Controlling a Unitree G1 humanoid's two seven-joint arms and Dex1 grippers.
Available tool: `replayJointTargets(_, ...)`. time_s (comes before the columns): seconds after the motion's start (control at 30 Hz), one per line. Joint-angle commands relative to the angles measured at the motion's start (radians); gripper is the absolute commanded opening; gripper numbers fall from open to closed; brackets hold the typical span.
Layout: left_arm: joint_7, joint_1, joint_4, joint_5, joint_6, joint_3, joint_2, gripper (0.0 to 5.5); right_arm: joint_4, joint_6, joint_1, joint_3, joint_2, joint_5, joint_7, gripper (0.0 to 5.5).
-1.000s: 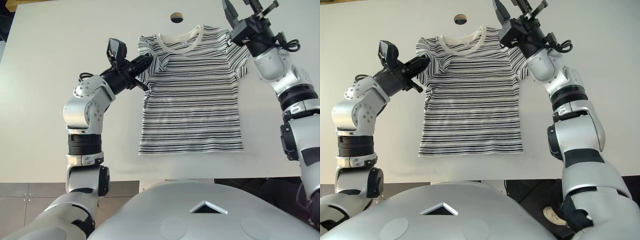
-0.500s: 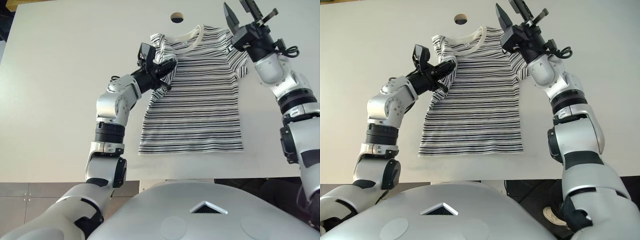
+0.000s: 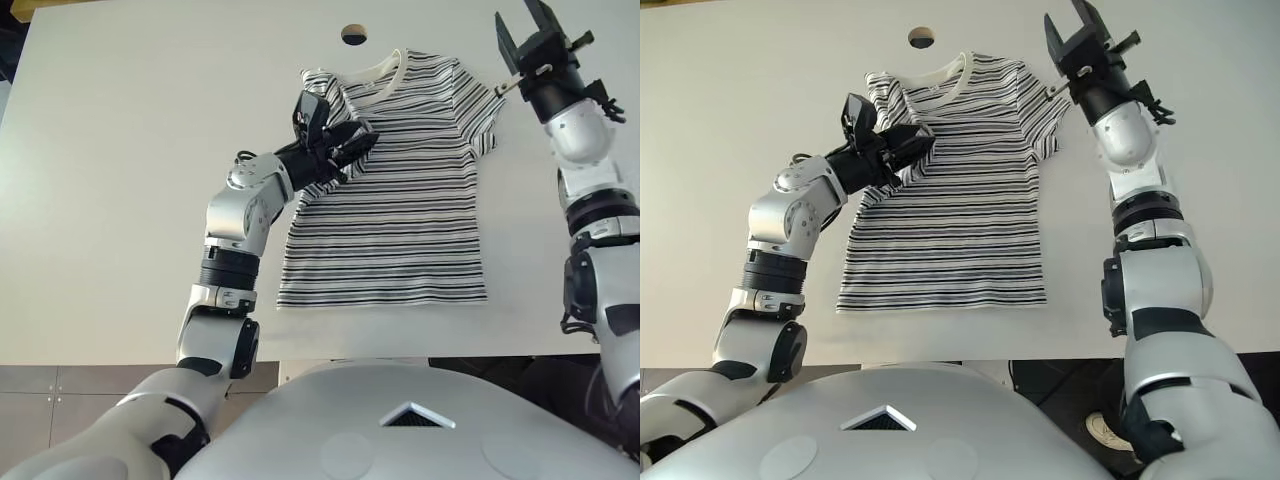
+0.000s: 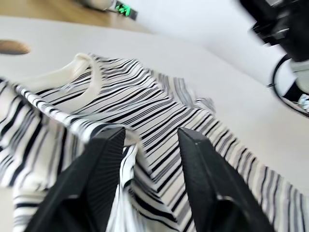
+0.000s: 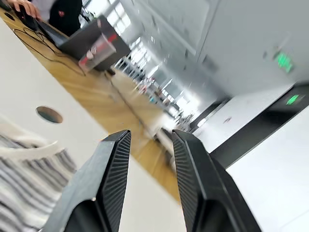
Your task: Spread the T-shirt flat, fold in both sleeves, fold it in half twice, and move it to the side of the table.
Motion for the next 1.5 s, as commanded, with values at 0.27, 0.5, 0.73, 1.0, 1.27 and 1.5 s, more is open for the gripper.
replayJointTargets(0.27, -0.075, 0.08, -0.172, -0.032, -0.002, -0.03, 0.024, 3.13, 0.044, 0.567, -0.002, -0.183, 0.013, 0.218, 0.323, 1.58)
replayJointTargets(0.5, -0.085, 0.094, -0.243, -0.07, -0.09, 0.008, 0.02, 3.13, 0.089, 0.706, 0.012, -0.207, 0.041, 0.22, 0.35, 1.58)
replayJointTargets(0.73, -0.034, 0.085, -0.255, -0.077, -0.076, 0.033, 0.025, 3.13, 0.106, 0.728, 0.04, -0.155, 0.057, 0.146, 0.321, 1.58)
replayJointTargets(1.0, -0.01, 0.071, -0.23, -0.081, -0.082, 0.039, 0.024, 3.18, 0.102, 0.718, 0.036, -0.165, 0.062, 0.153, 0.334, 0.42)
replayJointTargets(1.27, -0.008, 0.071, -0.231, -0.084, -0.082, 0.035, 0.025, 3.18, 0.077, 0.69, 0.031, -0.167, 0.046, 0.148, 0.337, 0.15)
replayJointTargets(1.5, -0.006, 0.066, -0.228, -0.087, -0.08, 0.037, 0.022, 3.18, -0.022, 0.644, 0.043, -0.165, 0.021, 0.154, 0.357, 0.15)
